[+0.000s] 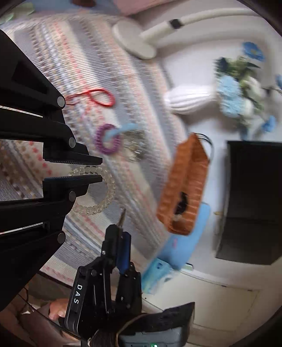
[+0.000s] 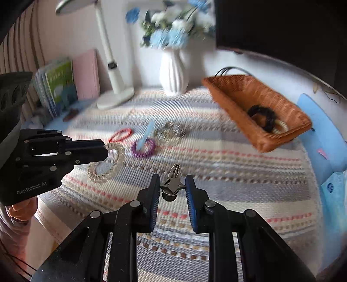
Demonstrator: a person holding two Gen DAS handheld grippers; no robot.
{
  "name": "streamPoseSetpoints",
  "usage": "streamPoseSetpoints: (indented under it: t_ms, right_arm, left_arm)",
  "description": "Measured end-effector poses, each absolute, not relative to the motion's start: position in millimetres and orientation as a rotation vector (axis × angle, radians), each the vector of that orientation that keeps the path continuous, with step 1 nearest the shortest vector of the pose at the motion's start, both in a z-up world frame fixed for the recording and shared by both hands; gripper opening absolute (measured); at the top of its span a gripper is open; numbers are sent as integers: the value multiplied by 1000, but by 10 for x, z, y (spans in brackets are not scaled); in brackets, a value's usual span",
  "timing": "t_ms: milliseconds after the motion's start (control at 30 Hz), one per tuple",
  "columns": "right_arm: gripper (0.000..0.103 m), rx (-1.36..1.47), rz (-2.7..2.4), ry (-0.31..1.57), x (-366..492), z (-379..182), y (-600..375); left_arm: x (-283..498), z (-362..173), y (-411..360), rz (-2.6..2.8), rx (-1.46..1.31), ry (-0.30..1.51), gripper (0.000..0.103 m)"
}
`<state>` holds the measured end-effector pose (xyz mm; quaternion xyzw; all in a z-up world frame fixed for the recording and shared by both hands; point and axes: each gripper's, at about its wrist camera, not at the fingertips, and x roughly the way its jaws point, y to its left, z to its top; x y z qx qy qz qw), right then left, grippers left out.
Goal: Organize jewelry
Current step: 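Carry the bead bracelet in the left gripper over the basket while the right gripper carries the key there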
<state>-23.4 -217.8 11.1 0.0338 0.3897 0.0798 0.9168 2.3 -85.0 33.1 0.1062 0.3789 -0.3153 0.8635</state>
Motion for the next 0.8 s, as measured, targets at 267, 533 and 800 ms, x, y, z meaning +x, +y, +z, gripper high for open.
streamPoseSetpoints:
  t_ms: [267,533,800]
  right_arm:
    - [26,114,54,702,-246,557,-2793]
    - [26,250,-28,670,209,783,-3789]
    - [26,468,-3,730,1221,390,-4425]
  left_arm:
    - [104,781,-1435,-731,290,697,9]
    - [727,858,-1999,-732,255,716,9]
    - [1899,514,-2514,-669,112,836,9]
